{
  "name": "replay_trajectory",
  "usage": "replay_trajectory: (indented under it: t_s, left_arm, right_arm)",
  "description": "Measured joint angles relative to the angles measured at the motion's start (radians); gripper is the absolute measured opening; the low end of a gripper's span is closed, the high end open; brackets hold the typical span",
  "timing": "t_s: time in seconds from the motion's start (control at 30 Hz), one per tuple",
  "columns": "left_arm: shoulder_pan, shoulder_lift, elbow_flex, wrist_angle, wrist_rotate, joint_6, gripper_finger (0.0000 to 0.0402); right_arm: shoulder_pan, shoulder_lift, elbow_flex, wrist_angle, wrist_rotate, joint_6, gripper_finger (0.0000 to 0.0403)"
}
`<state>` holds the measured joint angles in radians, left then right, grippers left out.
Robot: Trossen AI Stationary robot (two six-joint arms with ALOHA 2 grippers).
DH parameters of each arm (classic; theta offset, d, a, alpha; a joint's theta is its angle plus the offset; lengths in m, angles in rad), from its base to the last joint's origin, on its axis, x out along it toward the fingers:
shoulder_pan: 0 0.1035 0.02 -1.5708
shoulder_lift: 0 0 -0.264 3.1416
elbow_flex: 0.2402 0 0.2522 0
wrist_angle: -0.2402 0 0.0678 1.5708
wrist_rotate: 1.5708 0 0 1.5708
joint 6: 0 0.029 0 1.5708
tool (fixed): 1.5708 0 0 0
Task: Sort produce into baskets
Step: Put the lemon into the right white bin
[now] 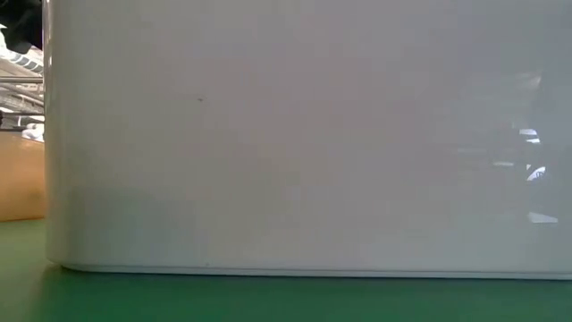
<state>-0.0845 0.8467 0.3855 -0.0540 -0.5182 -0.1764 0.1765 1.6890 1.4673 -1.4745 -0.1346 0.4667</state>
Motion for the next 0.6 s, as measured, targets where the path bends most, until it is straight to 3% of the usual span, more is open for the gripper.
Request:
replay_trajectory:
  t_s: [0.2,0.6]
  left_arm:
    - [0.0,0.0,0.0,0.0,0.0,0.0,0.0223]
    - [0.0,0.0,0.0,0.0,0.0,0.0,0.0223]
  right_arm:
    - [0.15,0.0,0.017,-0.005,-0.13,0.212,0.0196]
    - [0.443,0.0,0.017,0.093,-0.099,0.594,0.0196]
